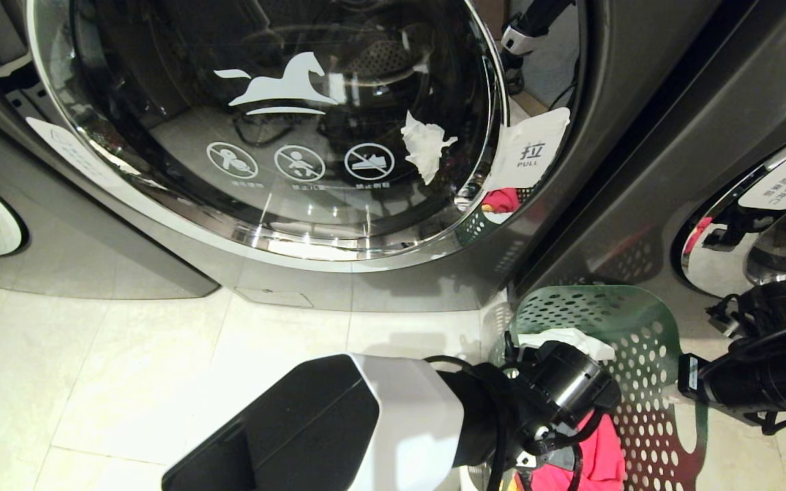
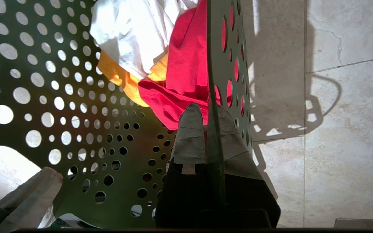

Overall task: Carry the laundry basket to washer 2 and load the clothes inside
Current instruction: Pick up the clothes basket and put it beside the washing machine

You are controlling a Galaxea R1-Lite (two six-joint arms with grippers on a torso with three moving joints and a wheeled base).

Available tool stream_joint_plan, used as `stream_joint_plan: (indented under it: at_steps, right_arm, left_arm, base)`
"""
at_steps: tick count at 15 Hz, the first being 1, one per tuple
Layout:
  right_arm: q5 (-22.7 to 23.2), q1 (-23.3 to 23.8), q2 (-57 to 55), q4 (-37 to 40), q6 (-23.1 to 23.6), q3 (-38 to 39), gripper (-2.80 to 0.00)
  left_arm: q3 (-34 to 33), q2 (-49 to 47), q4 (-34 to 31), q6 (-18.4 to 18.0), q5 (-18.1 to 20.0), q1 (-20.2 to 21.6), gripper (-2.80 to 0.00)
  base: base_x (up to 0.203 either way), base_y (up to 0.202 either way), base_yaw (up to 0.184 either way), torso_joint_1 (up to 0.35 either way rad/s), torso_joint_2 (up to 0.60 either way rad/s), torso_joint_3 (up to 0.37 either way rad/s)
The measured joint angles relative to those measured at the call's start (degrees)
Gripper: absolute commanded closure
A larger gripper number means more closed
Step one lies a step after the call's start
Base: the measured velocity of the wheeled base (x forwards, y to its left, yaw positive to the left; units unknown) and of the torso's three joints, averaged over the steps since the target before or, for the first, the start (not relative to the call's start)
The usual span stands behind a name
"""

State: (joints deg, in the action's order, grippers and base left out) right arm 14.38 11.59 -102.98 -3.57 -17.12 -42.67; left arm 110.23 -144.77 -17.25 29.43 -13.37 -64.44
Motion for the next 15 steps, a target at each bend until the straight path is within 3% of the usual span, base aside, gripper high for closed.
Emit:
stream_joint_plan:
  at_steps: [11,12,15]
  right_arm:
    - [0.3,-0.1,-1.3,0.0,-0.1,-0.1,0.00]
    - [0.4,-0.1,-1.3,0.0,-0.2,0.0,0.00]
    - [0.4,-0.1,-1.2,0.0,-0.2,0.2,0.00]
  left_arm:
    - [0.0,-0.2,0.0,-0.2,-1.4,0.3,0.00]
    - [0.0,-0.3,0.1,-0.2,-2.6,0.3,-2.80]
    - [0.0,-1.1,0.5,-0.5,-6.5,0.2,-2.80]
  base:
    - [0.000,0.000,0.000,0.000,0.00,0.000]
    - [0.000,0.000,0.000,0.000,0.00,0.000]
    - [0.000,0.000,0.000,0.000,0.00,0.000]
